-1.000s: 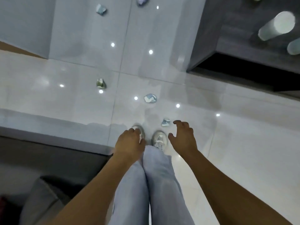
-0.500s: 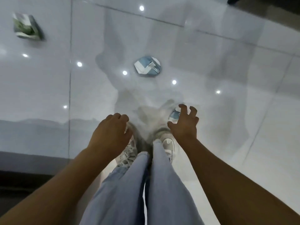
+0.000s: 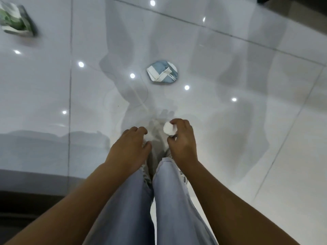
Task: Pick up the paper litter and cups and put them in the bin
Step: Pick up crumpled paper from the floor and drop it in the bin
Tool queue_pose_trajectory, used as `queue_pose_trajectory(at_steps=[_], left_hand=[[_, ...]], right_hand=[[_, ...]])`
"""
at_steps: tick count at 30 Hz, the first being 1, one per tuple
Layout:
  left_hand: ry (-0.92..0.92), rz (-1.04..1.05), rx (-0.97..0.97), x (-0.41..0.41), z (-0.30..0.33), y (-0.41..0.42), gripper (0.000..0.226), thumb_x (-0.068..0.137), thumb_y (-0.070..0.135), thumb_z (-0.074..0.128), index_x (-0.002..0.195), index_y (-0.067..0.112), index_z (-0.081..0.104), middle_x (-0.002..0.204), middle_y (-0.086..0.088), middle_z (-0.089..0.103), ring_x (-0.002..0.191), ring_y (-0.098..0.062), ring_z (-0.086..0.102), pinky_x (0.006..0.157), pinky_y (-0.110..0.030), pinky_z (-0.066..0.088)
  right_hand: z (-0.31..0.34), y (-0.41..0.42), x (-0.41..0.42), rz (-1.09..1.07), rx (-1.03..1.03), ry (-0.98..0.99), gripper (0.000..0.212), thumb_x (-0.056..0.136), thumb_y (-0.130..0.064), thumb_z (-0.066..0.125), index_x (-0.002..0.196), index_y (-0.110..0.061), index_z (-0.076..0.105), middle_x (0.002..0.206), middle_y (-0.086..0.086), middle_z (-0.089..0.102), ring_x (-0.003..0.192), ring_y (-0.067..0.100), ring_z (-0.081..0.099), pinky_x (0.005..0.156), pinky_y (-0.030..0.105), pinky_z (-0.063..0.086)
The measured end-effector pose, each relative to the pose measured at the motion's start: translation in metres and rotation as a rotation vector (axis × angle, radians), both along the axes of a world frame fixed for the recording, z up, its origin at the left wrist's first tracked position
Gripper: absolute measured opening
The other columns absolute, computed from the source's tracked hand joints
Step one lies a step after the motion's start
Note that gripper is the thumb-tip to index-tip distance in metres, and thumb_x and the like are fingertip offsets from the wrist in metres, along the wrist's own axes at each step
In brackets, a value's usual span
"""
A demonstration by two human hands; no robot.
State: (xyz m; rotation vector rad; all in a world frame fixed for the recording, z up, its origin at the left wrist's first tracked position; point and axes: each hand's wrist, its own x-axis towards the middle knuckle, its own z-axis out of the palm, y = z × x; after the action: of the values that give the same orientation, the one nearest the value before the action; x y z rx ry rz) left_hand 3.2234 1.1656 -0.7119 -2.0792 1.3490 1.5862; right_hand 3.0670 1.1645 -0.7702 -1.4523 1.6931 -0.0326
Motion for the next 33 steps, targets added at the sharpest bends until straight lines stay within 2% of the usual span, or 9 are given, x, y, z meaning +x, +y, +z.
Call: queue_pose_trajectory(at_steps=[5, 8, 13, 16, 18, 21, 23, 28, 33], left_hand=[[0.069, 0.055, -0.007, 0.005, 0.030, -0.024, 0.061, 0.092, 0.027, 0.058, 0.145, 0.020, 0.029, 0.145, -0.002, 0.040, 0.130, -0.020, 0.042, 0.106, -0.031, 0.036], [0.091, -0.008, -0.053, 0.014, 0.047, -0.026, 0.071, 0.087, 0.015, 0.062, 0.147, 0.021, 0.026, 0.144, -0.003, 0.040, 0.128, -0.020, 0.042, 0.101, -0.030, 0.038], [0.145, -0.091, -0.124, 0.025, 0.071, -0.024, 0.060, 0.077, 0.003, 0.061, 0.132, 0.020, 0.044, 0.114, 0.002, 0.057, 0.104, -0.016, 0.054, 0.083, -0.038, 0.050], [0.131, -0.103, -0.103, 0.029, 0.081, -0.026, 0.042, 0.077, -0.001, 0.056, 0.116, 0.012, 0.050, 0.089, 0.005, 0.052, 0.085, -0.016, 0.053, 0.068, -0.028, 0.045], [0.092, -0.110, -0.102, 0.031, 0.083, -0.027, 0.034, 0.080, 0.001, 0.056, 0.113, 0.009, 0.052, 0.089, 0.004, 0.052, 0.086, -0.018, 0.054, 0.067, -0.026, 0.042], [0.009, -0.073, -0.101, 0.037, 0.081, -0.029, 0.038, 0.088, 0.011, 0.057, 0.125, 0.013, 0.049, 0.109, -0.003, 0.058, 0.100, -0.019, 0.055, 0.080, -0.026, 0.047], [-0.068, -0.023, -0.092, 0.044, 0.074, -0.031, 0.040, 0.089, 0.015, 0.058, 0.127, 0.015, 0.046, 0.115, -0.002, 0.057, 0.104, -0.019, 0.054, 0.080, -0.025, 0.044], [-0.151, 0.047, -0.211, 0.063, 0.036, -0.035, 0.046, 0.082, 0.011, 0.061, 0.126, 0.012, 0.046, 0.110, -0.005, 0.058, 0.100, -0.024, 0.055, 0.080, -0.040, 0.051], [-0.179, 0.055, -0.327, 0.077, -0.015, -0.035, 0.053, 0.082, 0.011, 0.065, 0.132, 0.011, 0.045, 0.111, -0.008, 0.059, 0.099, -0.026, 0.056, 0.079, -0.042, 0.052]], right_hand=[[0.053, -0.003, 0.032, 0.010, 0.012, -0.135, 0.036, 0.081, -0.002, 0.068, 0.113, -0.016, 0.059, 0.111, -0.001, 0.059, 0.100, 0.015, 0.056, 0.086, 0.029, 0.052], [0.082, -0.008, 0.047, 0.085, 0.049, -0.148, 0.038, 0.084, -0.003, 0.065, 0.118, -0.017, 0.056, 0.113, -0.002, 0.058, 0.102, 0.015, 0.055, 0.086, 0.030, 0.052], [0.123, -0.023, 0.062, 0.130, 0.163, -0.226, 0.040, 0.088, -0.001, 0.057, 0.125, -0.011, 0.045, 0.115, 0.004, 0.056, 0.103, 0.015, 0.057, 0.086, 0.036, 0.053], [0.138, -0.035, 0.067, 0.188, 0.206, -0.229, 0.038, 0.088, 0.001, 0.053, 0.123, -0.009, 0.041, 0.114, 0.008, 0.053, 0.101, 0.019, 0.057, 0.086, 0.037, 0.052], [0.139, -0.042, 0.067, 0.267, 0.201, -0.194, 0.040, 0.088, 0.000, 0.056, 0.123, -0.010, 0.041, 0.118, 0.007, 0.052, 0.106, 0.019, 0.056, 0.089, 0.034, 0.050], [0.128, -0.053, 0.065, 0.348, 0.190, -0.105, 0.053, 0.085, -0.006, 0.065, 0.130, -0.018, 0.038, 0.127, 0.000, 0.047, 0.117, 0.013, 0.049, 0.093, 0.027, 0.048], [0.113, -0.066, 0.063, 0.387, 0.137, -0.032, 0.058, 0.083, -0.007, 0.067, 0.133, -0.019, 0.038, 0.129, 0.002, 0.046, 0.118, 0.017, 0.047, 0.090, 0.029, 0.049], [0.051, -0.113, 0.066, 0.484, -0.004, 0.186, 0.062, 0.082, -0.007, 0.061, 0.139, -0.014, 0.036, 0.139, 0.012, 0.037, 0.121, 0.031, 0.037, 0.091, 0.037, 0.045], [-0.017, -0.146, 0.078, 0.536, -0.032, 0.321, 0.075, 0.077, -0.005, 0.064, 0.143, -0.026, 0.033, 0.149, 0.008, 0.022, 0.129, 0.039, 0.028, 0.098, 0.042, 0.041]])
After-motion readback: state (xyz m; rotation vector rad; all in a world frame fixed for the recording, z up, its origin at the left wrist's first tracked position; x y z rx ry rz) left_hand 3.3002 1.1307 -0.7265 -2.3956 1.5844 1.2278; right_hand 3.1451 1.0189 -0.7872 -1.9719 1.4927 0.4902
